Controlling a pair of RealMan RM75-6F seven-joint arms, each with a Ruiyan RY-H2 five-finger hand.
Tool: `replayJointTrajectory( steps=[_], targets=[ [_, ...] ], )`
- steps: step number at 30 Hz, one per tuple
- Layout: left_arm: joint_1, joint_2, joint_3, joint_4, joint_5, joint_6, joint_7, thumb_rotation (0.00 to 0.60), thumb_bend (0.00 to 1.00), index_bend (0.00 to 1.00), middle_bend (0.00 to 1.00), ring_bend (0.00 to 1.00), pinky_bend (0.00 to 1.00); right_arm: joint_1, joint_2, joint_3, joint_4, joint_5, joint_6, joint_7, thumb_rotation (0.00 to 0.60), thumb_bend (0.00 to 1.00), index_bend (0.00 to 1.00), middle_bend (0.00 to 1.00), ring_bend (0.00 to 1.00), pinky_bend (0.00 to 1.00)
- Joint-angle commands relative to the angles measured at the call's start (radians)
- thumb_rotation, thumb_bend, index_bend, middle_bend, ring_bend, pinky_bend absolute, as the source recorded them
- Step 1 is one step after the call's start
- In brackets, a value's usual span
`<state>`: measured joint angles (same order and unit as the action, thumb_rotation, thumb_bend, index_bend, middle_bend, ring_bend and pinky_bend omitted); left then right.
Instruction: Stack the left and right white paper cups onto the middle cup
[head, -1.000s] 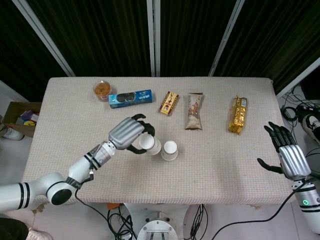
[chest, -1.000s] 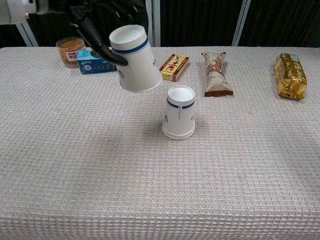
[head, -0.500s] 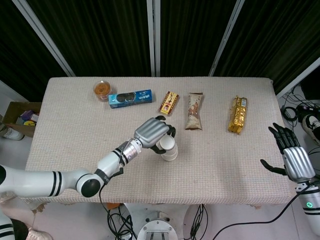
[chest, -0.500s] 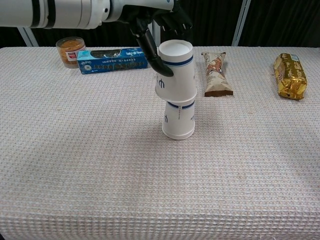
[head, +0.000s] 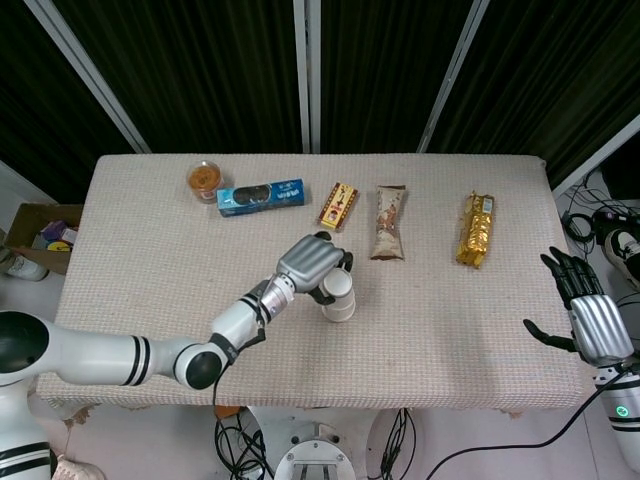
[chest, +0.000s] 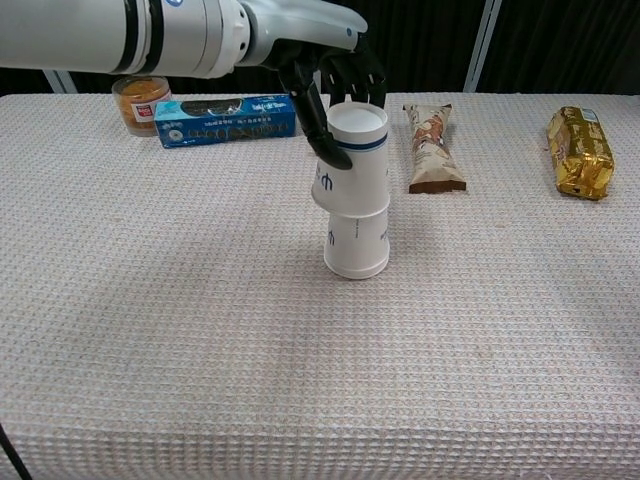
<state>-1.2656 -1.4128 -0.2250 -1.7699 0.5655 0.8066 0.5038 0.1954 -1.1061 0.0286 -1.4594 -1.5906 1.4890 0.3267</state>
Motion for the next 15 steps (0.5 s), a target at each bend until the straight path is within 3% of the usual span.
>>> replayJointTrajectory(
  steps=[1, 10, 15],
  targets=[
    [-0.01, -0.011, 0.012, 0.006, -0.01, 0.003, 0.003, 0.6, 0.26, 0.47, 0.45, 0.39, 0.18, -0.001, -0.001, 0.001, 0.002, -0.001, -0.001, 0.002, 0.6, 0.15, 0.0, 0.0, 0.0, 0.0],
    [-0.048, -0.114, 0.069, 0.086, -0.048, 0.017, 0.042, 0.6, 0.26, 0.44, 0.41, 0.34, 0.17, -0.003, -0.006, 0.004, 0.005, -0.002, -0.007, 0.009, 0.6, 0.15, 0.0, 0.0, 0.0, 0.0],
    [-0.054, -0.192, 0.103, 0.152, -0.06, 0.05, 0.071, 0.6, 0.22, 0.35, 0.32, 0.24, 0.16, -0.004, -0.006, 0.005, 0.004, -0.003, -0.01, 0.011, 0.6, 0.15, 0.0, 0.0, 0.0, 0.0]
  ],
)
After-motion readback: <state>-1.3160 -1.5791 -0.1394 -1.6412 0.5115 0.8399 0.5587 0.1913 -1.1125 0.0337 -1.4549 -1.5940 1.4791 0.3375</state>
